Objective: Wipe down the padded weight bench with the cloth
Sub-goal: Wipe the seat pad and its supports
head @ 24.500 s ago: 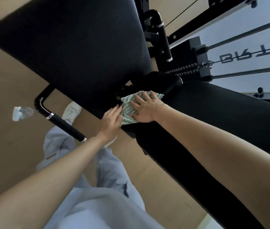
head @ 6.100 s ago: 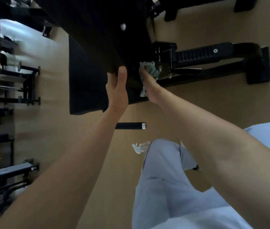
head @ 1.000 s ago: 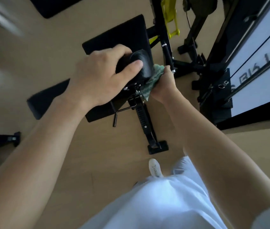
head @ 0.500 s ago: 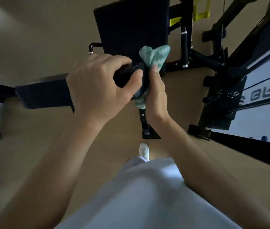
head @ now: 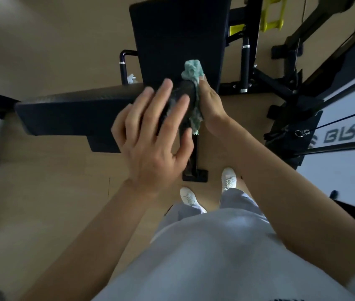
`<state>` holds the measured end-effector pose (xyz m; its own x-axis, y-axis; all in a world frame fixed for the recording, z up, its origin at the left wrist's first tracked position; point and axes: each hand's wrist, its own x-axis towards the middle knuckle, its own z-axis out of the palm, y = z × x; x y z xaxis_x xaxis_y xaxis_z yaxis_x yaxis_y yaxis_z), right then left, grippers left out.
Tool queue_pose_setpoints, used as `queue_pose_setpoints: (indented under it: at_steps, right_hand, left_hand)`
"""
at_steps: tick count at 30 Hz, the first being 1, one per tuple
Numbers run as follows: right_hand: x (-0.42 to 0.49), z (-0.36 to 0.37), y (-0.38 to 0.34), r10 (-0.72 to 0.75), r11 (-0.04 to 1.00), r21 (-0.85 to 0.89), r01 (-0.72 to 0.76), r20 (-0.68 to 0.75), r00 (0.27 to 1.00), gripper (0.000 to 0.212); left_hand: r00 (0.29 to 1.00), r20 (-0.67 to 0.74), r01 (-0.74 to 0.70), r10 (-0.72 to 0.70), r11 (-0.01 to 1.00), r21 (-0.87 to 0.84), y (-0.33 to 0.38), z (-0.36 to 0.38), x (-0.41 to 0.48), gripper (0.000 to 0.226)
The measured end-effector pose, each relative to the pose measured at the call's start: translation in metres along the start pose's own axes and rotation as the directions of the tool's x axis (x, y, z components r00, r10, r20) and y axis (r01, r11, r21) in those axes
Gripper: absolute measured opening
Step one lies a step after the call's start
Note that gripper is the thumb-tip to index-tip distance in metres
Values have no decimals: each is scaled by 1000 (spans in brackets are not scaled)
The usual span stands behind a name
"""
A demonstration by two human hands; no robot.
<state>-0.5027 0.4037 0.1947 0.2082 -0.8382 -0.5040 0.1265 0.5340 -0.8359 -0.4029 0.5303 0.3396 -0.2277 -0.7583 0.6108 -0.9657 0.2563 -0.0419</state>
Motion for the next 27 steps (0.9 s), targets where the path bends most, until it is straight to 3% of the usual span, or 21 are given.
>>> queue_pose_setpoints:
  at_steps: [3,5,7,9,11,13,17,20,27]
  right_hand:
    - [-34,15,-24,-41,997,69,43,-33,999,77]
    - [-50,22,-32,-67,987,144,73,-42,997,55]
    - [-59,23,-33,-58,970,237,61,-23,998,42]
    - [-63,24,-33,-45,963,265,55,-41,998,46]
    - [-61,26,-36,-22,959,279,41,-69,997,50]
    - [-54,24,-38,6,961,275,22,-101,995,48]
    - [-37,16,-37,112,960,271,-72,-135,984,41]
    - [-20,18,-36,163,956,270,-118,-152,975,44]
    - [24,6,-22,279,929,298,-221,-169,945,43]
  left_hand:
    - [996,87,10,-16,997,74,-6,-10,26,38]
    - [967,254,23,-36,998,54,-9,-21,40,45]
    - [888,455,62,-58,998,7,-13,-33,59,48]
    - [748,660,126,-67,991,-43,-20,-42,86,47]
    - [558,830,179,-13,978,-105,-30,-45,117,44]
    - [355,930,141,89,979,-148,-39,-41,148,45]
    - [15,976,66,217,974,-218,-44,-14,186,46]
    - [-162,966,124,203,975,-184,-51,18,199,54]
    - [-307,942,119,135,988,-103,-58,102,194,61]
